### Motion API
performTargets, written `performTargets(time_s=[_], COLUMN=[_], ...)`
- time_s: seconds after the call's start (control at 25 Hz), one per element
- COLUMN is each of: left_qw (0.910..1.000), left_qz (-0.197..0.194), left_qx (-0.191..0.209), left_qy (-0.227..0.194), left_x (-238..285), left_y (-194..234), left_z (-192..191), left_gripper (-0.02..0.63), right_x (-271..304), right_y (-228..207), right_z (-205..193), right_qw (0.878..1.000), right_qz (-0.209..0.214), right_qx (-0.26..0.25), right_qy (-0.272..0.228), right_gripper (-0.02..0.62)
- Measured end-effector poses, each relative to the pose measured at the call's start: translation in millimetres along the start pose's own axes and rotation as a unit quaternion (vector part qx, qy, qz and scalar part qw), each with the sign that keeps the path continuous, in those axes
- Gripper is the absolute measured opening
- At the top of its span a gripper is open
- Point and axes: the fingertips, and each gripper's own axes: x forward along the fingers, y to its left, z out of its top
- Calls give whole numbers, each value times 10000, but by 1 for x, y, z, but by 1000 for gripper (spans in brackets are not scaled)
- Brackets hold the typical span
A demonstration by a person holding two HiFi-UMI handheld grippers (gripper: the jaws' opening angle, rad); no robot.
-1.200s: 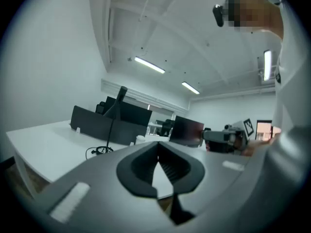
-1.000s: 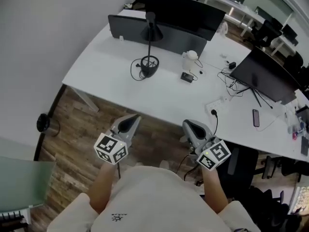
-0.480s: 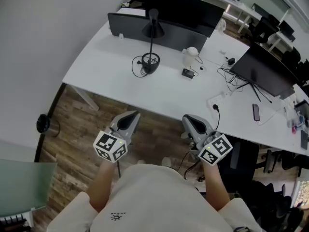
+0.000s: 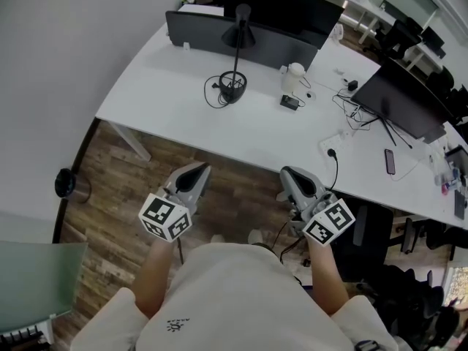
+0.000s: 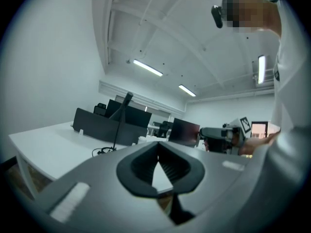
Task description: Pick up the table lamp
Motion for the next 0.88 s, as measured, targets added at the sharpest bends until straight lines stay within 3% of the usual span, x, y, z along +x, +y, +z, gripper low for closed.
performTargets(time_s=[0.16, 0.36, 0.88], left_qw=[10000, 10000, 9999], left_qz=[-38, -33, 91], left_qx=[11, -22, -84], left_qy=[24, 53, 3], left_x=[-11, -26, -47], left_y=[5, 13, 27], left_z=[-2, -6, -9], left_gripper=[-5, -5, -5], right_x=[4, 14, 30], right_y=[2, 20, 26], right_z=[-4, -7, -4], right_qw=[9998, 9995, 9997], right_qz=[-196, -104, -120], right_qx=[-7, -235, -171], right_qy=[41, 157, 86], right_gripper=[2, 2, 2])
